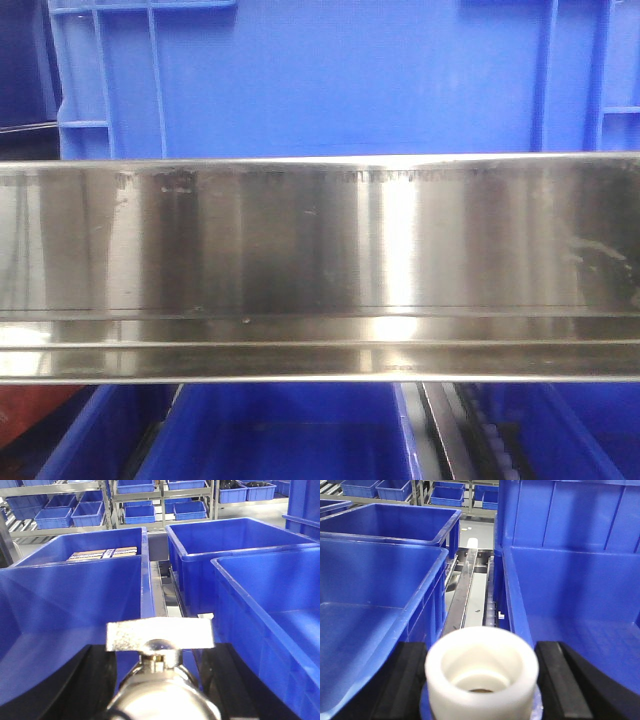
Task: Place valve from conveyor to right shelf box
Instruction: 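Move both held valves over a blue bin on the shelf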
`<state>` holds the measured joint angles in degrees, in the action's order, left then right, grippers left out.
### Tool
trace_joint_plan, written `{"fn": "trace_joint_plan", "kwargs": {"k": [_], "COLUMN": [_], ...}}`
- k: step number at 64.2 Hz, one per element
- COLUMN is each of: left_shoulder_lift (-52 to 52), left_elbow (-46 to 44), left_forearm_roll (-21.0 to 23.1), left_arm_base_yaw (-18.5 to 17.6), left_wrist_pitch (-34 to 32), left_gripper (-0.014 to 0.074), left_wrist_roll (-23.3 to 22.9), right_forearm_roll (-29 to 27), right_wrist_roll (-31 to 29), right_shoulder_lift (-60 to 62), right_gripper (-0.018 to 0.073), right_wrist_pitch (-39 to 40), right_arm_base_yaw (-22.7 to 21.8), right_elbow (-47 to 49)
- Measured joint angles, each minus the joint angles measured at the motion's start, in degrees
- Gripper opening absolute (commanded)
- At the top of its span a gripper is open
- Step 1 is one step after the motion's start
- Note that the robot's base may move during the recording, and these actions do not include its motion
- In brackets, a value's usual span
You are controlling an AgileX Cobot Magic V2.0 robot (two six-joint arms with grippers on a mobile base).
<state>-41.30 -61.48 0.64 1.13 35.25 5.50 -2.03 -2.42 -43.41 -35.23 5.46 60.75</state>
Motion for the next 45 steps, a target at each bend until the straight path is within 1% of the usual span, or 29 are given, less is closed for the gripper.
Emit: {"fn": "trace_joint_plan", "kwargs": {"k": [45], "left_shoulder_lift": [0.0], "left_elbow": [0.0], "left_forearm_roll": [0.0], "left_arm_base_yaw": [0.0], "left_wrist_pitch": [0.0], "left_gripper": [-0.0111], "left_wrist_roll": [-0.1], "right_forearm_roll": [0.0], "right_wrist_roll": [0.0], "right_shoulder_lift": [0.0], "right_gripper": [-0.0153], "right_wrist_pitch": [0.0], "right_arm_base_yaw": [0.0], "right_elbow": [0.0]}}
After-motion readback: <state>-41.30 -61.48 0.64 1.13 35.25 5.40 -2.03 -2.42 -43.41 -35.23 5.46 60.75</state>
